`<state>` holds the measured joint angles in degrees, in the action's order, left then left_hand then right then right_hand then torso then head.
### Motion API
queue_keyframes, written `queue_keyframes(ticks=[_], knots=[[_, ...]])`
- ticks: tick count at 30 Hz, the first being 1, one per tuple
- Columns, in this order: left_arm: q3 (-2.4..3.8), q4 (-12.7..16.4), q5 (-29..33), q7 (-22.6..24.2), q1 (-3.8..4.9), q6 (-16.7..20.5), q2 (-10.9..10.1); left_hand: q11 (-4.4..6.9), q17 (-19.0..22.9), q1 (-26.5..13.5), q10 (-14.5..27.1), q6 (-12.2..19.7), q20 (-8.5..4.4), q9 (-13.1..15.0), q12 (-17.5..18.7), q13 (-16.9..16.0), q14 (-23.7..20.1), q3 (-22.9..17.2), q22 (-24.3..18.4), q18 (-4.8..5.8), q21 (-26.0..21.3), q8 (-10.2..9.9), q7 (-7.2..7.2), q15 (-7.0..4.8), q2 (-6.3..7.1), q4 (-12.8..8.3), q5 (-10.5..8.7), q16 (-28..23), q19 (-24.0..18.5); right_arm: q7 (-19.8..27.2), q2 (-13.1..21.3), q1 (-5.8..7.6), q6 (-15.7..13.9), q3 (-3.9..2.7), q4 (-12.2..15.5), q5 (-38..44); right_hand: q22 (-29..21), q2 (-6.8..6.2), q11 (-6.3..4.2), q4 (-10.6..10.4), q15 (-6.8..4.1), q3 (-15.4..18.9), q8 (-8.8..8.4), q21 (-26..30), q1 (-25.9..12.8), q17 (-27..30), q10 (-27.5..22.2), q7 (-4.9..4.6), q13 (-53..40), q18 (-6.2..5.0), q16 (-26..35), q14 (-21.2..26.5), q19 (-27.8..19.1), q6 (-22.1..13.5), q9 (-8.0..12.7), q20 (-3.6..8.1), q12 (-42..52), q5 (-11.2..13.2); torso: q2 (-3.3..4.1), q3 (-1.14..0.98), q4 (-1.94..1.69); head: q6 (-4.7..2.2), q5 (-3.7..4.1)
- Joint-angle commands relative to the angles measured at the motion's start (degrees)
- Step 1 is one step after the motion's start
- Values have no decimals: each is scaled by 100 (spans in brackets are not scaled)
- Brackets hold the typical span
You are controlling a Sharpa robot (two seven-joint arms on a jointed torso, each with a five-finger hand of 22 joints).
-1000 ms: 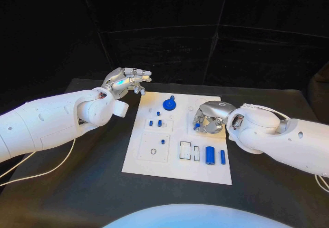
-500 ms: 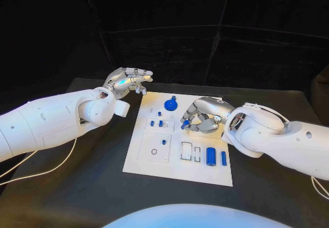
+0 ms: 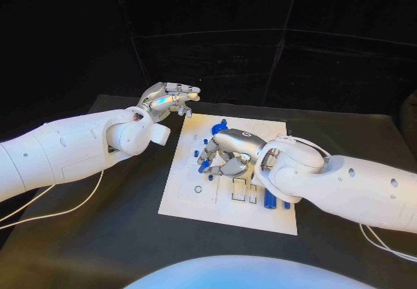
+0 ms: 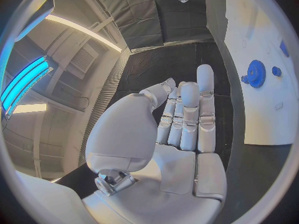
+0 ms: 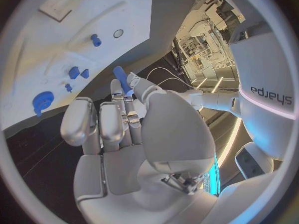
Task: Assemble the parts on the task board
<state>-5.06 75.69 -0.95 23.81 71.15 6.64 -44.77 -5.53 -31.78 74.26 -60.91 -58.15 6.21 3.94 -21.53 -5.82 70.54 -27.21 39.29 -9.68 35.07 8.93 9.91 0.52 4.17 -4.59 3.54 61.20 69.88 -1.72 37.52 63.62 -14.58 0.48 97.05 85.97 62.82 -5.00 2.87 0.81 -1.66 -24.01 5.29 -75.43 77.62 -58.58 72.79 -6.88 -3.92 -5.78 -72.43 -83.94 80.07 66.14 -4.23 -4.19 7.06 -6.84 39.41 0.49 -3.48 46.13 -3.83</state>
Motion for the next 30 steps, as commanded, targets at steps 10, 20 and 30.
queue_keyframes(ticks=[10, 20, 30], knots=[[6, -26, 18, 17, 12, -67, 84, 11, 8, 6, 41, 39, 2, -6, -19, -2, -37, 20, -8, -75, -27, 35, -13, 8, -7, 3, 19, -12, -37, 215, -473, -69, 760, 252, -423, 615, -6, -22, 16, 22, -11, -36, -27, -17, 67, 25, 41, -44, 0, 63, 17, -112, 12, -25, -7, 12, -62, -24, 1, -8, 6, 32, -97], [6, -32, 15, 5, 12, -60, 93, 12, 14, 15, 46, 41, 2, -5, -28, -3, -40, 20, -9, -76, -29, 38, -13, 7, -11, -4, 19, -10, -36, 80, -549, -91, 914, 276, -630, 792, -9, -31, 21, 25, -7, -34, -35, -14, 62, 33, 37, -50, 1, 63, 21, -110, 9, -33, -5, 9, -74, -23, 2, -2, 3, 61, -106], [6, -32, 13, 2, 13, -54, 88, 12, 14, 17, 47, 41, 2, -5, -29, -3, -41, 20, -10, -76, -30, 38, -13, 7, -11, -5, 19, -10, -36, -51, -608, -93, 885, 303, -729, 904, -5, -58, 25, 42, -2, -27, -46, -17, 62, 29, 41, -54, -1, 64, 17, -110, 7, -38, -3, 3, -90, -28, 0, -4, 10, 70, -122]])
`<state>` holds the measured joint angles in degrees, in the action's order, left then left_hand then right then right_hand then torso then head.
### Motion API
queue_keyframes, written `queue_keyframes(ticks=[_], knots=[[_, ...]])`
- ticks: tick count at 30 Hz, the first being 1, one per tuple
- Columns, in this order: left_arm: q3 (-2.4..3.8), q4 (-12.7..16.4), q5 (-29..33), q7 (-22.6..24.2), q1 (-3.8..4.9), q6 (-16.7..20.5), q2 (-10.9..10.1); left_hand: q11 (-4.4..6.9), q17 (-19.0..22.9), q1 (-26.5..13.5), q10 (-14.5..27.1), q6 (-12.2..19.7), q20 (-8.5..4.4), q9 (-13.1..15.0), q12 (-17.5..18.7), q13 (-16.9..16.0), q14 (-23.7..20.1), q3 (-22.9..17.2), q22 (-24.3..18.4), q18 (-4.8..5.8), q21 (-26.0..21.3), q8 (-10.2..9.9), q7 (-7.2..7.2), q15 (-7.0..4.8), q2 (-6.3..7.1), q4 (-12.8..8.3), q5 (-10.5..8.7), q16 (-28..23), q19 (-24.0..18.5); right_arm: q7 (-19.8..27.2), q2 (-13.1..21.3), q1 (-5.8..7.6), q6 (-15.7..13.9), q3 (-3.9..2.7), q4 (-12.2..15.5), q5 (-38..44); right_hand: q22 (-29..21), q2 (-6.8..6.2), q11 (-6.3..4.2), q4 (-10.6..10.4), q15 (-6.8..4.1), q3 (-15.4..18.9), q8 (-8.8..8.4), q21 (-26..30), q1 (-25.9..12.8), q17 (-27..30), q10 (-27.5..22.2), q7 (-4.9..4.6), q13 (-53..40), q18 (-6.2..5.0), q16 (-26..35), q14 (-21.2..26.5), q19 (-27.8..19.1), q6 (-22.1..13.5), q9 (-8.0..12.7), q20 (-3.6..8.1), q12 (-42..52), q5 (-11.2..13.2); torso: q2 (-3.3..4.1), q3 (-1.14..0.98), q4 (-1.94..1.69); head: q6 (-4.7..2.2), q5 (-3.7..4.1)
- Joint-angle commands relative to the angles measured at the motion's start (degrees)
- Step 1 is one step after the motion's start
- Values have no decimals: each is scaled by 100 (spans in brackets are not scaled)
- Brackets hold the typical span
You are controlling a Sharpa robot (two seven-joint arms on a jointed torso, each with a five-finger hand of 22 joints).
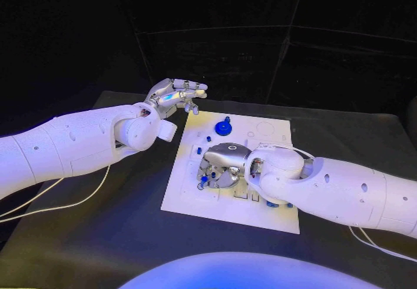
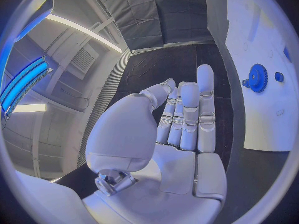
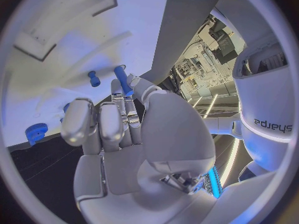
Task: Assemble the parts on the task board
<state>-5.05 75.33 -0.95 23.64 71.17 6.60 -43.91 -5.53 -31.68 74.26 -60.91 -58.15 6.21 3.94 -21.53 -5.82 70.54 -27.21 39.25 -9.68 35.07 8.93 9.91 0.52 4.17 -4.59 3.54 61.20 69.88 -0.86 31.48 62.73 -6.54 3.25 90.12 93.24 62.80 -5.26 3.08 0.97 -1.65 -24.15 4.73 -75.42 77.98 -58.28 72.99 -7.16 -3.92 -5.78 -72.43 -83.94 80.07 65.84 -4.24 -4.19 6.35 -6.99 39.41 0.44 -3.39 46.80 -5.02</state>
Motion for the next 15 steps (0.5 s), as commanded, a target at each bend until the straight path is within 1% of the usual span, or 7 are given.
queue_keyframes(ticks=[1, 10, 15], knots=[[6, 4, 13, 19, 11, -50, 1, 12, 5, 17, 47, 41, 2, -5, -29, -3, -41, 20, -5, -76, -30, 38, -13, 7, -11, -6, 19, -10, -36, -152, -9, -4, 65, 31, -43, 200, -4, -32, 4, 26, -3, -12, 10, -17, 25, -1, 21, -26, -2, 64, 16, -110, 8, -8, -2, 3, -19, -13, -2, -1, 2, 6, -8], [6, 4, 12, 18, 11, -52, -1, 12, 5, 17, 47, 41, 2, -5, -29, -3, -41, 20, -5, -76, -30, 38, -13, 7, -11, -6, 19, -10, -36, -144, -66, -8, -1, 47, -43, 269, 0, -38, 5, 27, -1, -9, 9, -19, 21, 0, 26, -27, -3, 65, 16, -110, 8, -6, -3, 1, -23, -13, -2, 0, -1, 6, -6], [6, 1, 12, 17, 12, -54, -1, 12, 5, 17, 47, 41, 2, -5, -29, -3, -41, 20, -5, -76, -30, 38, -13, 7, -11, -6, 19, -10, -36, -79, -70, -25, -141, 49, 6, 274, 12, -29, 1, 45, -1, -25, 9, -26, 41, -13, 39, -23, -6, 66, 6, -112, 10, 7, -5, -1, -34, -34, -2, -1, -1, 7, -10]])
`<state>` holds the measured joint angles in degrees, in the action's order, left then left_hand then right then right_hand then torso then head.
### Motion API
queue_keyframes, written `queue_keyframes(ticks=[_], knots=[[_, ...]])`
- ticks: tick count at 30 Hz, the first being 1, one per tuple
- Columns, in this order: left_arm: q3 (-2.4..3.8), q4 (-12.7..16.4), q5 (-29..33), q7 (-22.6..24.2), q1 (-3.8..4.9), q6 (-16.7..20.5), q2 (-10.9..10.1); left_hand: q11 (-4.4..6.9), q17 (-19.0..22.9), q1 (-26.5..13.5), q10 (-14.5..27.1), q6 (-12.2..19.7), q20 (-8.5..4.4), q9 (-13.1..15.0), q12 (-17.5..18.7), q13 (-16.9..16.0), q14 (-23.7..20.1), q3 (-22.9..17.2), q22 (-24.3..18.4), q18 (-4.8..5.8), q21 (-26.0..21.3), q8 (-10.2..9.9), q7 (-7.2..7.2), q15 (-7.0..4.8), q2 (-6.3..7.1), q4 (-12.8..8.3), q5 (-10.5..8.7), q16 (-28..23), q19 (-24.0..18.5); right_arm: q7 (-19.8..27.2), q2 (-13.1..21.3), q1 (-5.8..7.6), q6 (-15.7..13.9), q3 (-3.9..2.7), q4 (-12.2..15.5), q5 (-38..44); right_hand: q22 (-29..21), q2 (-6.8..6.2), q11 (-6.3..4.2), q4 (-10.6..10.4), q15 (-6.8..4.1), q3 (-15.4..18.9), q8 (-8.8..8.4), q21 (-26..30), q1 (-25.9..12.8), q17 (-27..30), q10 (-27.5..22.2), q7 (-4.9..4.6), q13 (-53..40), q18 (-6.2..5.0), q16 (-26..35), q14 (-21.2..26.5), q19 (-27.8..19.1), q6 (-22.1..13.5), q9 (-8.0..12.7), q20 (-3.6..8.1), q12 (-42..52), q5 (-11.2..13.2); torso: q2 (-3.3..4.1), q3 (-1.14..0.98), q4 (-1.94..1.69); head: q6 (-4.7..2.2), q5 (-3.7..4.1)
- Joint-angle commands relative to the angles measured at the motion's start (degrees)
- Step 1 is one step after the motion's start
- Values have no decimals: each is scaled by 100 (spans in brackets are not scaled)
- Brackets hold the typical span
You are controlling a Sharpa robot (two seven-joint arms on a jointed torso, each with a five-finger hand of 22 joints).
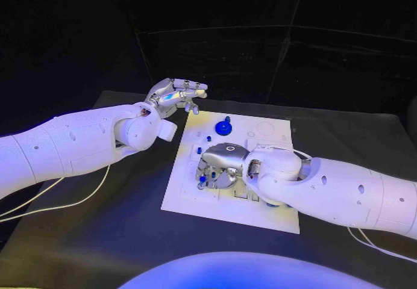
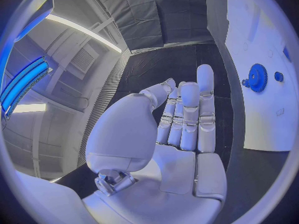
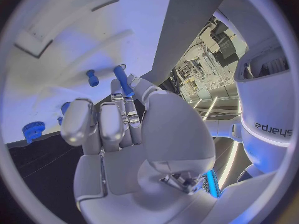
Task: Assemble the parts on the task board
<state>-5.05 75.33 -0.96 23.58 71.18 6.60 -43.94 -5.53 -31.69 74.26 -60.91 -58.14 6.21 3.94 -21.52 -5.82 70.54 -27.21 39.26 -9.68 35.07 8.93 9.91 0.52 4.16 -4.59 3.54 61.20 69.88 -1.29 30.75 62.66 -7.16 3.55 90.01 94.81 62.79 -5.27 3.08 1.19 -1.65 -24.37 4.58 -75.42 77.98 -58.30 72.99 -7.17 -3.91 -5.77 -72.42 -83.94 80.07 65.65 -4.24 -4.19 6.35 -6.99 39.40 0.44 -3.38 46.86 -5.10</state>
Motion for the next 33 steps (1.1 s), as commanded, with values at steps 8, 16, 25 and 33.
queue_keyframes(ticks=[8, 16, 25, 33], knots=[[6, 1, 13, 21, 11, -64, -1, 12, 5, 17, 47, 41, 2, -5, -30, -3, -41, 20, -6, -76, -30, 38, -13, 7, -11, -6, 19, -10, -36, 17, 21, -33, -301, 20, 45, 148, 25, -20, 2, 41, -1, -24, 19, -35, 47, -15, 58, -23, -10, 66, -2, -114, 12, 42, -7, -3, -58, -118, 1, 2, 0, 5, -28], [6, -5, 12, 16, 11, -76, -1, 12, 7, 36, 56, 44, 2, -5, -45, -3, -42, 17, -9, -77, -33, 43, -13, 6, -23, -19, 20, -4, -34, 84, 33, -51, -283, 20, 75, 154, 24, -21, 1, 61, -1, -37, 13, -35, 60, -10, 65, -23, -11, 65, -2, -113, 9, 46, -8, -3, -73, -153, 1, 1, -4, 15, -27], [6, -14, 2, 12, 10, -89, 9, 13, 17, 61, 64, 46, 1, -4, -59, -3, -47, 10, -10, -78, -35, 48, -13, 4, -34, -35, 20, -3, -33, 102, 12, -55, -115, 20, 95, 154, 22, -17, 0, 73, -2, -48, 11, -35, 71, -14, 69, -23, -12, 64, -5, -114, 7, 49, -8, -3, -80, -164, 2, 1, -3, 28, -24], [6, -25, 1, 10, 10, -92, 21, 13, 17, 61, 64, 46, 1, -4, -59, -3, -47, 10, -10, -78, -35, 48, -13, 4, -34, -35, 20, -3, -33, 56, 9, -57, -26, 20, 102, 157, 27, -18, 1, 78, -2, -50, 10, -38, 75, -17, 70, -24, -12, 65, -7, -114, 9, 50, -8, -3, -82, -164, 0, 1, 1, 22, -23]])
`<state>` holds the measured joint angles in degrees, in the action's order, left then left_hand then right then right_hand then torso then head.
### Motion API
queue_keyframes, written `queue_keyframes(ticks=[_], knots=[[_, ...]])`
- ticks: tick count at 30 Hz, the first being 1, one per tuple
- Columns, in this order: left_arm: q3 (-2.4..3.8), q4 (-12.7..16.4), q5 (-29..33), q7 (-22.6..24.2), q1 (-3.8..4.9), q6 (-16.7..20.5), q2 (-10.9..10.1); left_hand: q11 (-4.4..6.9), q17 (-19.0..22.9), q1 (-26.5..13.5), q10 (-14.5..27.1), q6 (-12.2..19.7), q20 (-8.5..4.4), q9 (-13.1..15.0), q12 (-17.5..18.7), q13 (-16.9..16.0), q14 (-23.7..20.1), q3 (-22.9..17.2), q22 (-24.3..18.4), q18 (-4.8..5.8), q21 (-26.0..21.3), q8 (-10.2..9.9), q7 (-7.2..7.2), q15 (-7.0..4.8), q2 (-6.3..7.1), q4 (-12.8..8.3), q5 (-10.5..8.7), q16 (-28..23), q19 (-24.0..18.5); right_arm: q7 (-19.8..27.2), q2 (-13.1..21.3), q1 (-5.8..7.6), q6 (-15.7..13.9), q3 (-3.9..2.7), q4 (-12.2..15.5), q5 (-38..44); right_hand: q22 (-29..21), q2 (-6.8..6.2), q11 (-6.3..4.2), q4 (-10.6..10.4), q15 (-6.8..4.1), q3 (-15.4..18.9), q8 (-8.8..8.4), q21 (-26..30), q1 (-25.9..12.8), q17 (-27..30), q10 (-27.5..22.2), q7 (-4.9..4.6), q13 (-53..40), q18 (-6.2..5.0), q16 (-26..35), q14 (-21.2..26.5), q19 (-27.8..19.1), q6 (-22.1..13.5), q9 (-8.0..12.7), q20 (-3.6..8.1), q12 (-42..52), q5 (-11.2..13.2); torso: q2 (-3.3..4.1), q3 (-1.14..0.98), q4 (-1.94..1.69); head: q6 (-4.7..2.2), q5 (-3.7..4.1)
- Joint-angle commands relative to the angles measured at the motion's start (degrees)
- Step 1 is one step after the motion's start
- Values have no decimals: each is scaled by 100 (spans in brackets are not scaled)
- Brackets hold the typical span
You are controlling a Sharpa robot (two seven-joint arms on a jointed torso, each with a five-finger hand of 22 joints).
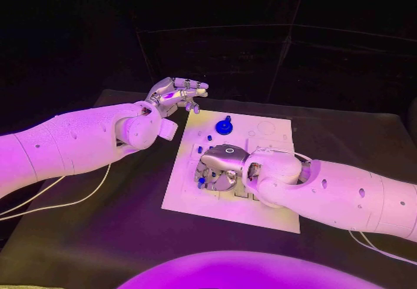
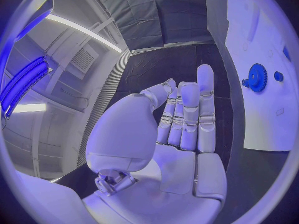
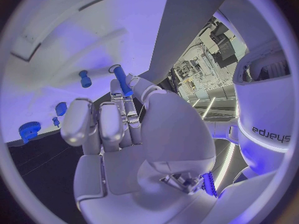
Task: Assemble the parts on the task board
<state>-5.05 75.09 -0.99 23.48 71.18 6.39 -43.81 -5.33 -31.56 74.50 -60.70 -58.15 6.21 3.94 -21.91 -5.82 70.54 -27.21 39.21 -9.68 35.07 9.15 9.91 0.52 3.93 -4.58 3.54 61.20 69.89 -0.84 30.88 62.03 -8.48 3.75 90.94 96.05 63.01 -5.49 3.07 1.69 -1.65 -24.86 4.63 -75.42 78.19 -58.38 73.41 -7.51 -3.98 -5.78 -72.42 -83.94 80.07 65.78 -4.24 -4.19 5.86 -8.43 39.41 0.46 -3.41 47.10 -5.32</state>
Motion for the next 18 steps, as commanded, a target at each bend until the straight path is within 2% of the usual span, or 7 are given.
queue_keyframes(ticks=[1, 10, 18], knots=[[6, -1, 4, 21, 10, -71, 7, -7, 4, 37, 43, 46, 1, -4, -20, -3, -47, 10, -6, -78, -35, 26, -12, 4, -11, -35, 20, -3, -33, -8, -3, 6, 123, -1, 6, 42, 6, 5, 1, 28, -2, -1, 5, -38, 54, -9, 28, 10, -6, 66, -8, -114, 9, 37, -7, -3, -33, -20, 0, 0, 4, -2, -1], [6, -3, 4, 21, 10, -75, 7, -7, 4, 37, 43, 46, 1, -4, -20, -3, -47, 10, -6, -78, -35, 26, -12, 4, -11, -35, 20, -3, -33, -305, -50, 6, 252, -1, -25, 470, -20, -15, 25, 33, 13, 1, -36, -24, 19, 29, 1, -17, -2, 62, 11, -103, -8, -11, 5, -12, -82, 9, -1, -3, 2, 1, 2], [6, -6, 4, 22, 10, -79, 8, -7, 4, 37, 43, 46, 1, -4, -20, -3, -47, 10, -6, -78, -35, 26, -12, 4, -11, -35, 20, -3, -33, -440, -80, -4, 26, -1, -7, 678, -17, -20, 39, 26, 25, 1, -57, -25, -11, 36, -18, -30, 0, 63, 14, -99, -12, -39, 11, -22, -111, 22, -1, 0, 1, 1, 7]])
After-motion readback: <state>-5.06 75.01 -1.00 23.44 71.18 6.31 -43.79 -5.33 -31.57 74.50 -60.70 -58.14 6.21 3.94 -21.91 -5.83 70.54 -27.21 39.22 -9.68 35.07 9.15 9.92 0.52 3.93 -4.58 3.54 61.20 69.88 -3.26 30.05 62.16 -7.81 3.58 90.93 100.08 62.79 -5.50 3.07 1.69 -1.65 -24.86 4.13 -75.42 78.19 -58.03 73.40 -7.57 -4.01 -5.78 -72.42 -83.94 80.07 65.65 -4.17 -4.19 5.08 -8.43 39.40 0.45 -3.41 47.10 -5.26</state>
